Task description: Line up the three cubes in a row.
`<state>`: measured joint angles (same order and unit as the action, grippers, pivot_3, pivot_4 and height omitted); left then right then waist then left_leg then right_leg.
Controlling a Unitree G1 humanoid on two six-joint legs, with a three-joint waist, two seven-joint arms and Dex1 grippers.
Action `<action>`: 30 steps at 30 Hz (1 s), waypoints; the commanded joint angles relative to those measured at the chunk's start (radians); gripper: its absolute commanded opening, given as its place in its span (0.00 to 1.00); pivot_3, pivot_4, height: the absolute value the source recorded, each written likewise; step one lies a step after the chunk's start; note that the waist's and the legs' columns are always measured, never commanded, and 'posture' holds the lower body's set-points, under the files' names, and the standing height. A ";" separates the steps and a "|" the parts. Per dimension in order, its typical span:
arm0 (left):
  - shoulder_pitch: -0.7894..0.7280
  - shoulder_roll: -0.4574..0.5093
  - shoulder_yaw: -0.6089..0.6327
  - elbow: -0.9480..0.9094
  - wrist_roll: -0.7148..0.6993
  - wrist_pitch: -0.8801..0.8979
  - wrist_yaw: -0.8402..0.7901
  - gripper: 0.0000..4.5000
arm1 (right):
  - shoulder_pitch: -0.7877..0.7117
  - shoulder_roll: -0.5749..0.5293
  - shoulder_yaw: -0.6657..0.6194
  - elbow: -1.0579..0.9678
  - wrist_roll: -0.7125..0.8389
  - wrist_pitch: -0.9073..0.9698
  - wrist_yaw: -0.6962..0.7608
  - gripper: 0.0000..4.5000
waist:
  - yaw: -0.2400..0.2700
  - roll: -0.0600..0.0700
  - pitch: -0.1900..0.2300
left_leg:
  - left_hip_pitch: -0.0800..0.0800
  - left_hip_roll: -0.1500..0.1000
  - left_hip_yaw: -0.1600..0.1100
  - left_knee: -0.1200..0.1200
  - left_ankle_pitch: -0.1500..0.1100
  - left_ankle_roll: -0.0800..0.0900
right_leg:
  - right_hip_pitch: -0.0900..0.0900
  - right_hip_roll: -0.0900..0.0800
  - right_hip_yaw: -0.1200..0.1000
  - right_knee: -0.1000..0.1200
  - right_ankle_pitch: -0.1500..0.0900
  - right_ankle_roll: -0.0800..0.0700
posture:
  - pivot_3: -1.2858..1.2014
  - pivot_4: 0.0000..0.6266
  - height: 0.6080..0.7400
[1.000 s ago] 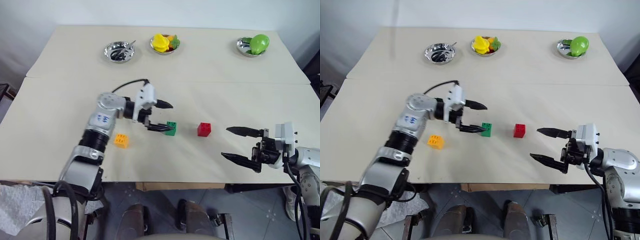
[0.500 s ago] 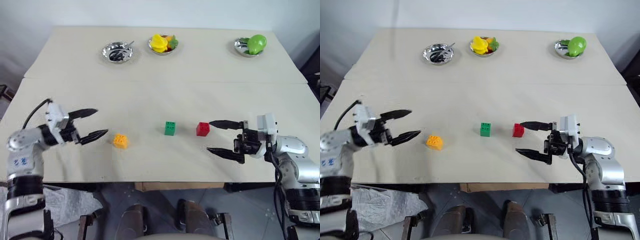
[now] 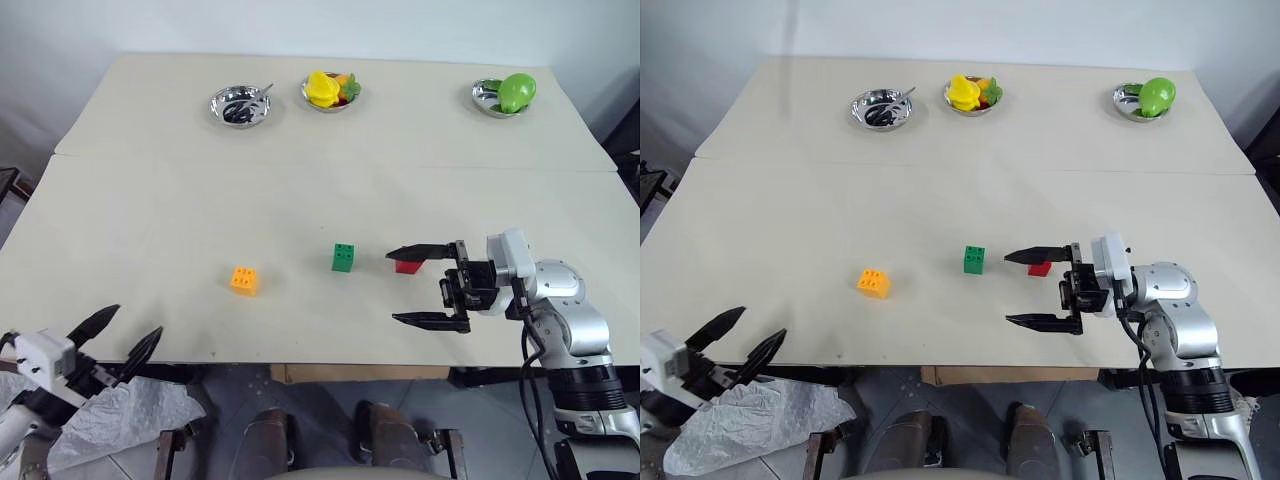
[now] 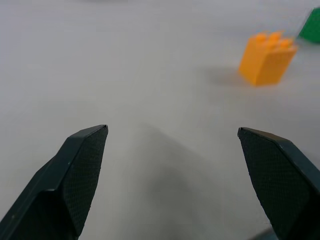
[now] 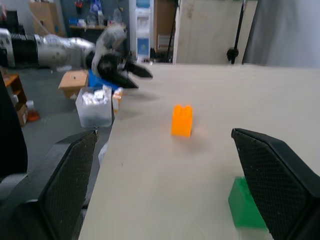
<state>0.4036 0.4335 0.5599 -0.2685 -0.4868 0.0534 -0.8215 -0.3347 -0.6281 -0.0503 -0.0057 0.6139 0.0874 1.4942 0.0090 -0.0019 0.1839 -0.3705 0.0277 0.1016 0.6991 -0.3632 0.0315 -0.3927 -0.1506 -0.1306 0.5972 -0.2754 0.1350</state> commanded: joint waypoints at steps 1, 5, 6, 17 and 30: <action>0.007 -0.047 -0.101 -0.157 0.038 0.051 0.119 0.98 | 0.016 -0.045 -0.052 0.028 0.002 -0.020 0.029 1.00 | -0.003 0.001 0.000 | 0.000 0.000 0.001 0.000 -0.001 0.001 | 0.000 0.000 0.000 0.000 0.000 0.000 | 0.52 0.24 1.00; -0.014 -0.087 -0.225 -0.244 0.063 0.091 0.190 0.98 | 0.039 -0.064 -0.066 0.060 -0.011 -0.038 0.029 1.00 | -0.010 0.001 0.000 | 0.000 0.001 0.002 0.000 -0.002 0.000 | 0.000 0.001 0.000 -0.001 0.000 0.000 | 0.52 0.24 1.00; -0.029 -0.105 -0.258 -0.243 0.109 0.103 0.244 0.98 | 0.043 -0.066 -0.067 0.061 -0.014 -0.040 0.024 1.00 | -0.010 0.001 -0.001 | 0.000 0.001 0.002 0.000 -0.002 0.000 | 0.000 0.002 0.000 -0.001 0.000 0.000 | 0.52 0.24 1.00; -0.194 -0.207 -0.443 -0.106 0.313 0.145 0.489 0.94 | 0.098 -0.054 -0.073 -0.026 0.005 -0.001 -0.047 1.00 | -0.005 0.003 -0.002 | 0.001 0.001 0.005 0.000 -0.001 0.001 | 0.000 0.002 0.000 -0.001 0.000 0.000 | 0.52 0.24 1.00; -0.469 -0.024 -0.472 0.008 0.119 0.204 0.138 0.33 | 0.230 -0.058 -0.134 -0.102 0.016 0.008 -0.128 1.00 | 0.016 0.007 -0.004 | 0.000 0.001 0.004 0.002 -0.001 0.001 | -0.001 0.002 0.000 0.000 0.000 0.000 | 0.52 0.24 1.00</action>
<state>-0.0537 0.3959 0.0842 -0.2607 -0.3169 0.2708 -0.5961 -0.1090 -0.6799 -0.1492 -0.0763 0.6079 0.0942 1.3773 0.0246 0.0048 0.1799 -0.3704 0.0291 0.1062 0.7015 -0.3645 0.0326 -0.3938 -0.1489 -0.1307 0.5973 -0.2754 0.1348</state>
